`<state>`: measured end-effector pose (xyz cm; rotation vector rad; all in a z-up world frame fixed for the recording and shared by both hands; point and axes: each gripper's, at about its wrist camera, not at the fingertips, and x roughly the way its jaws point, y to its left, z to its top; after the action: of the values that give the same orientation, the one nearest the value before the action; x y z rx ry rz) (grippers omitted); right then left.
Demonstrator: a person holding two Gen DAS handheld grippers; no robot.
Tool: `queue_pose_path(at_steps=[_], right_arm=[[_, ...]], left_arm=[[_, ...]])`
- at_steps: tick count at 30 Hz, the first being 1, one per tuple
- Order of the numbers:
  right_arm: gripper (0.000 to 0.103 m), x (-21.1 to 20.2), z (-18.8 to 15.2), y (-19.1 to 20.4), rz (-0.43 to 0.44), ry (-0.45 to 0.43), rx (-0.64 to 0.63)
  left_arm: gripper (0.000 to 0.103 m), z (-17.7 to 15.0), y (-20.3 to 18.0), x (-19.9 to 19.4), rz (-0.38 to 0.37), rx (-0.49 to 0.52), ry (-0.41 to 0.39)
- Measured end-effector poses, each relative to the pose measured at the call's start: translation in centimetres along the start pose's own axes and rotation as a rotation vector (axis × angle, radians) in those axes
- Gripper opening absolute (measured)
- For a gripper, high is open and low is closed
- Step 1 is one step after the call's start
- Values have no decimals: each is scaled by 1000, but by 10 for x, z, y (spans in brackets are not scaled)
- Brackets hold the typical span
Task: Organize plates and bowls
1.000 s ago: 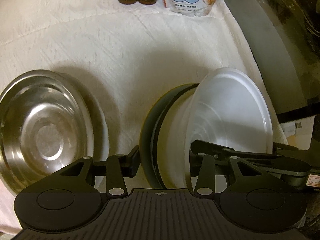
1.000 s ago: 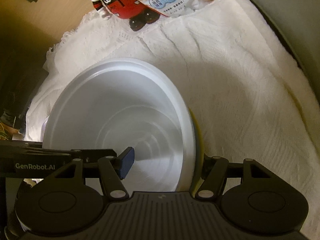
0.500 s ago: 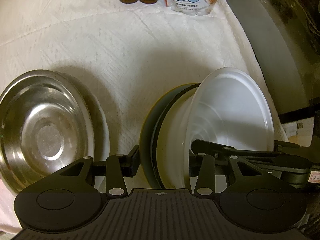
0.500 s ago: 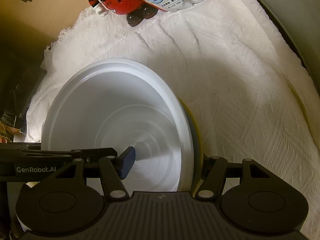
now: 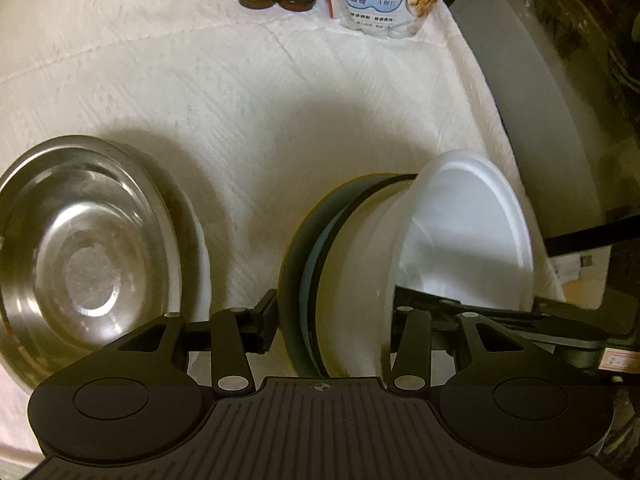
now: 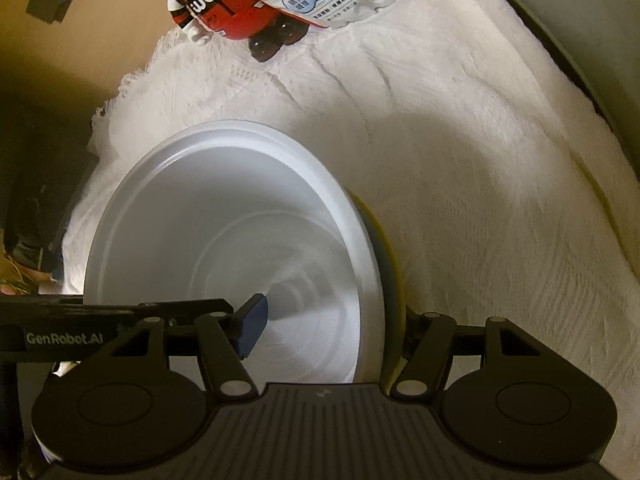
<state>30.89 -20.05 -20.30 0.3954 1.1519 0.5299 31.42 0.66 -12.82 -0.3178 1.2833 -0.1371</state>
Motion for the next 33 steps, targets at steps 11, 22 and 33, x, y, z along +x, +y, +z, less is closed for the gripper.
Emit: queue_pose_path(at_steps=[11,22,33], right_arm=[[64,-1,-3,7,-26,0,-12],[64,4,1,13,-35,18,-34],[62,6,2,17,-51,45,-7]], left_arm=[[48,-5,-6,3,39,26,-14],[48,-5,-3,3,29,11,1],[48,-7,-3,0,37,7,15]])
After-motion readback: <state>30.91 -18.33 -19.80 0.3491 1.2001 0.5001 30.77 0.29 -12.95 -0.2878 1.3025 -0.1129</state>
